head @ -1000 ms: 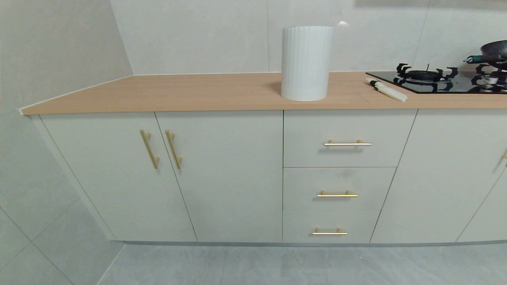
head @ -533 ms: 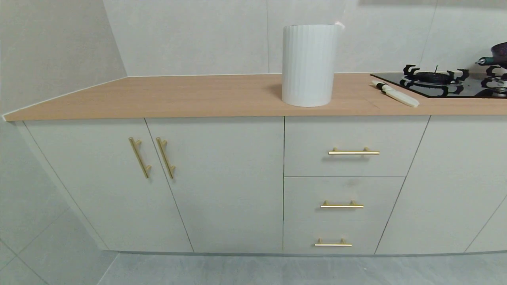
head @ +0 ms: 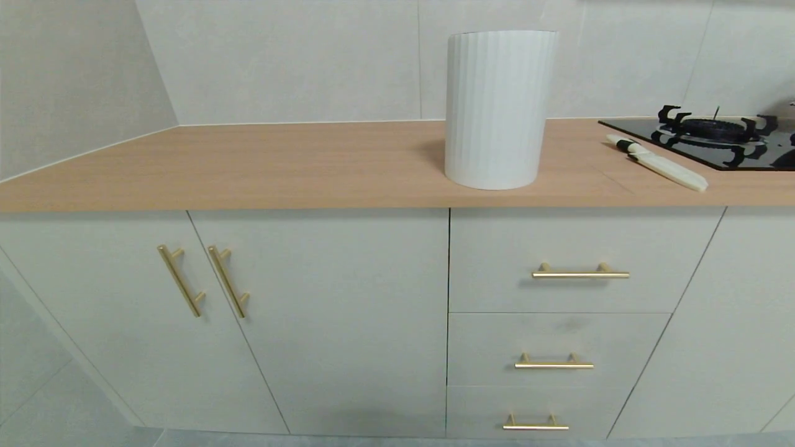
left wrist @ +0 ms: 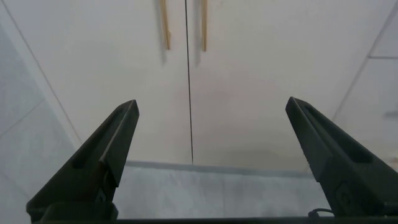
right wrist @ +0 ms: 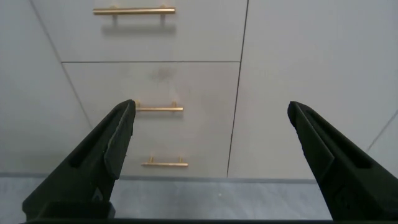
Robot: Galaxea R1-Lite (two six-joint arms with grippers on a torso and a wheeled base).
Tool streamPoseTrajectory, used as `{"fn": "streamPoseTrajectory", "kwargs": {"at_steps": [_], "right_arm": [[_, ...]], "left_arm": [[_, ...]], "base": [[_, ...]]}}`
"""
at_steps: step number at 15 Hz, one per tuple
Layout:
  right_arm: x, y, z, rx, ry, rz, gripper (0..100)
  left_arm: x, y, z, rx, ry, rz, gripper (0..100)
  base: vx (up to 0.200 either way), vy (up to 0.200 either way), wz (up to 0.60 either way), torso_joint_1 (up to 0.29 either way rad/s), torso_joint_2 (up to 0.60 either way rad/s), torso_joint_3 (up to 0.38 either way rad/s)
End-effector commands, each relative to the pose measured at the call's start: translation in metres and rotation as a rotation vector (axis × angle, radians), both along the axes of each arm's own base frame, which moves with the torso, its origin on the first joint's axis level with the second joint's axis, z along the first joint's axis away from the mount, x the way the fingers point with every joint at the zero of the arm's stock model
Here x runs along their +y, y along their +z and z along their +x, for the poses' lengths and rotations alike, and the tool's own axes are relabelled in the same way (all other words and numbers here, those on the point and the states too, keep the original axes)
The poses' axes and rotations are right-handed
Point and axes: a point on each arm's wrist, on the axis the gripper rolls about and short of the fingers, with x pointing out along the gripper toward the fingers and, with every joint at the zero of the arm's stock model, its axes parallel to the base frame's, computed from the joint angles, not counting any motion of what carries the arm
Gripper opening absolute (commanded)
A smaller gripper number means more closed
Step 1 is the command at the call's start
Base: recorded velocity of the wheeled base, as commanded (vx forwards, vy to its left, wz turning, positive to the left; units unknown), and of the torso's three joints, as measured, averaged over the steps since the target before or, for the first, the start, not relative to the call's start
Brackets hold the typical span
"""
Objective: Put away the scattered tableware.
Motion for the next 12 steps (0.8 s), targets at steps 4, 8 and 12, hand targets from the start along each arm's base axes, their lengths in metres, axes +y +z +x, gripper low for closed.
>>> {"fn": "streamPoseTrajectory", "kwargs": {"at_steps": [4,8,12], "right_arm": [[0.0,0.0001,0.0001,0.002,0.001,0.0,100],[0.0,0.0001,0.0001,0.002,0.001,0.0,100],[0.0,0.0001,0.0001,0.002,0.001,-0.002,100]], "left_arm": [[0.0,0.0001,0.0001,0.001,0.001,-0.001,100],[0.0,0.0,0.0,0.0,0.001,-0.001,100],[0.0,0.0001,0.0001,0.001,0.001,-0.002,100]], "base": [[0.2,0.0,0.0,0.005,0.0,0.006],[0.15,0.0,0.0,0.003,0.0,-0.001],[0.0,0.0,0.0,0.0,0.0,0.0]]}}
